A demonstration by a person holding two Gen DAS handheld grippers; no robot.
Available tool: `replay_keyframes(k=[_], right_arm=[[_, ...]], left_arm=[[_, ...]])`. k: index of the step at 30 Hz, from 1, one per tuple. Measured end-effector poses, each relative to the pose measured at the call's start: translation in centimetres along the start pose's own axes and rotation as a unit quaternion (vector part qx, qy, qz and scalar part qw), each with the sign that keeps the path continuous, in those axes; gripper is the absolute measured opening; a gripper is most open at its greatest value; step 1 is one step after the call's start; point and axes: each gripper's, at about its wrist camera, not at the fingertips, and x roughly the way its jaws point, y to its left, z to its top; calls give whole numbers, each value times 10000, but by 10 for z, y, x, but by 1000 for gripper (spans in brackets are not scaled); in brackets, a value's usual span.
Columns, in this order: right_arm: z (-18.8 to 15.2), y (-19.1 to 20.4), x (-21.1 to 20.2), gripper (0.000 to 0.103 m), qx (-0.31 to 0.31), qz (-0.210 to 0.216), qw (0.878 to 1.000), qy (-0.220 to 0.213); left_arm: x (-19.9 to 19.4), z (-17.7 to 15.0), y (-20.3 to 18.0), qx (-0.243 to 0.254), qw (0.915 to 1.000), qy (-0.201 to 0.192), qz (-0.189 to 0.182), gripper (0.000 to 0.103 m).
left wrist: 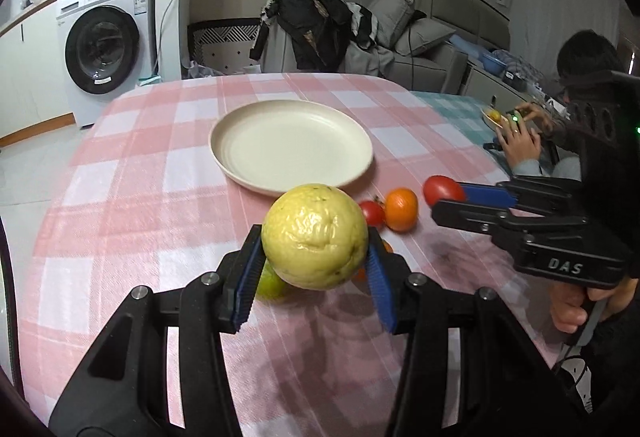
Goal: Organize fruits
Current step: 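Carry the yellow citrus and tomato onto the cream plate and open both tools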
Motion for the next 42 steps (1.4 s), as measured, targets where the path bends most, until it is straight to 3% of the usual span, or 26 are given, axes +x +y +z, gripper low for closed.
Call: replay_keyframes(k=[11, 22, 42], right_arm=[[30, -4, 8, 29, 182, -52, 9997, -142], [54, -15, 25, 29, 237, -58, 9996, -174], [62, -39, 80, 29, 558, -52, 9978, 354]], left_arm=[[22, 37, 21, -116, 9999, -98, 82, 46], [66, 62, 30, -129, 9998, 78, 123, 46], [134, 70, 34, -41, 9978, 623, 241, 46]])
